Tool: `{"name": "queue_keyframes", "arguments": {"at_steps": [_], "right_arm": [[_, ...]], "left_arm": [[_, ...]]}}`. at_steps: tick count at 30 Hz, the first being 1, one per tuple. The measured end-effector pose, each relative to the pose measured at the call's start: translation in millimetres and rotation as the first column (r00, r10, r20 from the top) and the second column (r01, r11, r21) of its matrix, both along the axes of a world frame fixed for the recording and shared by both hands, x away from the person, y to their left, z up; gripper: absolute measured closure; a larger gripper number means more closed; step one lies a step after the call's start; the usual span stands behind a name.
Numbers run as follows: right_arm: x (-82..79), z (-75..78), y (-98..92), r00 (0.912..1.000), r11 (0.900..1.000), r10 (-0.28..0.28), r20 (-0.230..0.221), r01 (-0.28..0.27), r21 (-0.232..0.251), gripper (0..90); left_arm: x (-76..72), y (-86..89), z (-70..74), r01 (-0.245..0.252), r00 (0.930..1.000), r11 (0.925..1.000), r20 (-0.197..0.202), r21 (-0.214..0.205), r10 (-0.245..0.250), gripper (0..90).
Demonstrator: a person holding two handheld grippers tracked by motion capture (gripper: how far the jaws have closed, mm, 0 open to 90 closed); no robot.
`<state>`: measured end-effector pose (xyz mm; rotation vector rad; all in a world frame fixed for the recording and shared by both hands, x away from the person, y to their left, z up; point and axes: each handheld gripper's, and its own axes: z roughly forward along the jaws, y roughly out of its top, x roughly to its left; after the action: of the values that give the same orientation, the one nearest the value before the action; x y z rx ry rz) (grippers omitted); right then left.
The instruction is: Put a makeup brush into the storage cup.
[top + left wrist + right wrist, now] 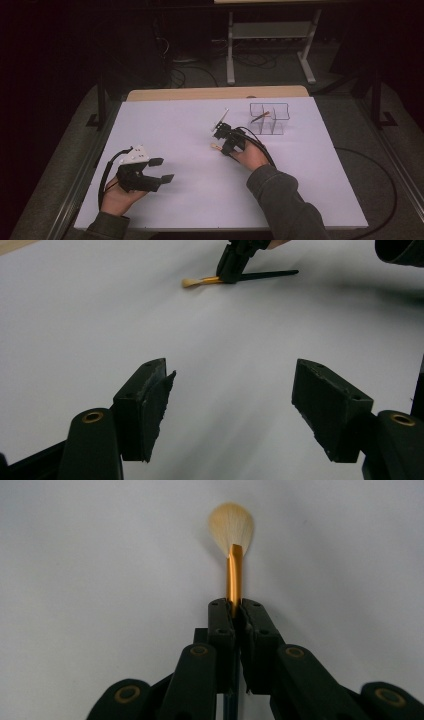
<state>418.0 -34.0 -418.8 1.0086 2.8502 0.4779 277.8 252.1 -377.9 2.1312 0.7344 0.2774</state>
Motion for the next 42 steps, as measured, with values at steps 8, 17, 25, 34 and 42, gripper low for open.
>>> {"name": "queue_keyframes", "arguments": {"at_steps": [8,17,25,34,42], "right_arm": [[-1.7,-0.9,1.8,0.9998,0.9997,0.013,0.014,-0.013,-0.019,82.1],[-7.2,-1.3,7.1,0.9964,0.9966,0.056,0.063,-0.052,-0.064,83.0],[-5.7,4.7,-3.3,0.9977,0.9986,0.051,0.045,-0.052,0.013,83.6],[-19.6,30.8,-21.4,0.9951,0.9836,0.078,0.061,-0.086,0.158,83.6],[-33.1,43.6,-31.6,0.9913,0.9665,0.107,0.076,-0.122,0.226,83.6]], "left_arm": [[0.1,0.4,0.7,0.001,1.0000,1.0000,0.005,0.000,-0.001,30.3],[0.5,0.9,-0.2,-0.003,1.0000,1.0000,0.003,-0.002,0.003,30.4],[0.5,1.6,-0.4,-0.007,1.0000,0.9999,-0.003,-0.007,0.007,30.6],[1.0,-2.8,-0.9,0.010,0.9998,0.9998,-0.014,-0.016,-0.010,31.8],[1.6,-12.6,-0.4,0.040,0.9988,0.9990,-0.026,-0.017,-0.041,33.1]]}}
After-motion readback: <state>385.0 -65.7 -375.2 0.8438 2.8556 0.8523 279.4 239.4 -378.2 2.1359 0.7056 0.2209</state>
